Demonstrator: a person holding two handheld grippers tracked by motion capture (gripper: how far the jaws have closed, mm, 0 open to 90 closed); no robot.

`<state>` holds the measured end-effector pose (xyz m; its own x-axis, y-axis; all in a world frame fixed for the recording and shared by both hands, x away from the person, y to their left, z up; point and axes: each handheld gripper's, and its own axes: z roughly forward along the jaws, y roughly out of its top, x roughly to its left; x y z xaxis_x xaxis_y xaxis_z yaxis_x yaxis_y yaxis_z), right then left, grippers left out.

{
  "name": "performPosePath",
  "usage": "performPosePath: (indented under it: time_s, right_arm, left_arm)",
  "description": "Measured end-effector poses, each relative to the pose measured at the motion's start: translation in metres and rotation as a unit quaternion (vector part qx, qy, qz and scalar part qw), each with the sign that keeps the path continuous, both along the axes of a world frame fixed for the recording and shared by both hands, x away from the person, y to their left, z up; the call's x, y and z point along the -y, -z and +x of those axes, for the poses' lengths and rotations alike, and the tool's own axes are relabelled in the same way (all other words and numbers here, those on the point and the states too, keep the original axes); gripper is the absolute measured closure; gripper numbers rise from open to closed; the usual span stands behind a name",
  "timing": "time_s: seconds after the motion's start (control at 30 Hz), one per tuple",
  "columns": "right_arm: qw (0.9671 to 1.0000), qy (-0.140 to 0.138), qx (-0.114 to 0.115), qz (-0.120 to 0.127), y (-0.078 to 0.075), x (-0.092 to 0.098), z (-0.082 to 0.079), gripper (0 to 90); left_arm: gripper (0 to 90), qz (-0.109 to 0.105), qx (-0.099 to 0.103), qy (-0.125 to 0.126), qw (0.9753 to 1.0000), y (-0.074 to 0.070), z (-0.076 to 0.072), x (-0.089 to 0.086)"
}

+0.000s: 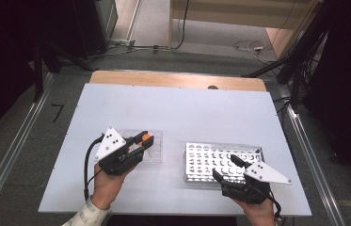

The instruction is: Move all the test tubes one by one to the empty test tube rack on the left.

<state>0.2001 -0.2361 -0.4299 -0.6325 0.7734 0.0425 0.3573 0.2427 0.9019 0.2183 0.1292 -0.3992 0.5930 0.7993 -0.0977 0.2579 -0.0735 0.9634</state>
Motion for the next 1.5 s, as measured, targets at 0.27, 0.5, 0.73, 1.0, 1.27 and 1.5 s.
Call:
performPosePath:
  time_s: [0.27, 0.5, 0.73, 1.0, 1.27, 1.5]
  right_arm:
    - [1.0000, 0.007, 0.000, 0.004, 0.000, 0.005, -0.001, 19.7]
    - [1.0000, 0.008, 0.000, 0.003, 0.000, 0.006, 0.000, 19.8]
    - [1.0000, 0.009, 0.001, 0.002, 0.000, 0.006, 0.000, 19.9]
    - [1.0000, 0.008, 0.000, 0.000, 0.001, 0.006, -0.001, 20.0]
    - [1.0000, 0.009, -0.001, 0.001, 0.001, 0.006, -0.001, 20.0]
    - [1.0000, 0.009, 0.000, 0.000, 0.001, 0.006, -0.001, 20.0]
  left_arm:
    - [69.9, 0.005, 0.001, -0.013, 0.9999, -0.002, 0.009, -0.002]
    - [69.9, 0.003, 0.001, -0.027, 0.9996, -0.001, 0.017, -0.004]
    - [69.9, 0.013, 0.002, -0.036, 0.9993, 0.003, 0.022, -0.002]
    - [69.8, 0.032, 0.000, -0.040, 0.9987, 0.014, 0.025, 0.003]
    - [69.6, 0.049, -0.003, -0.044, 0.9978, 0.025, 0.024, 0.007]
    - [68.0, 0.057, -0.010, -0.044, 0.9973, 0.030, 0.025, 0.009]
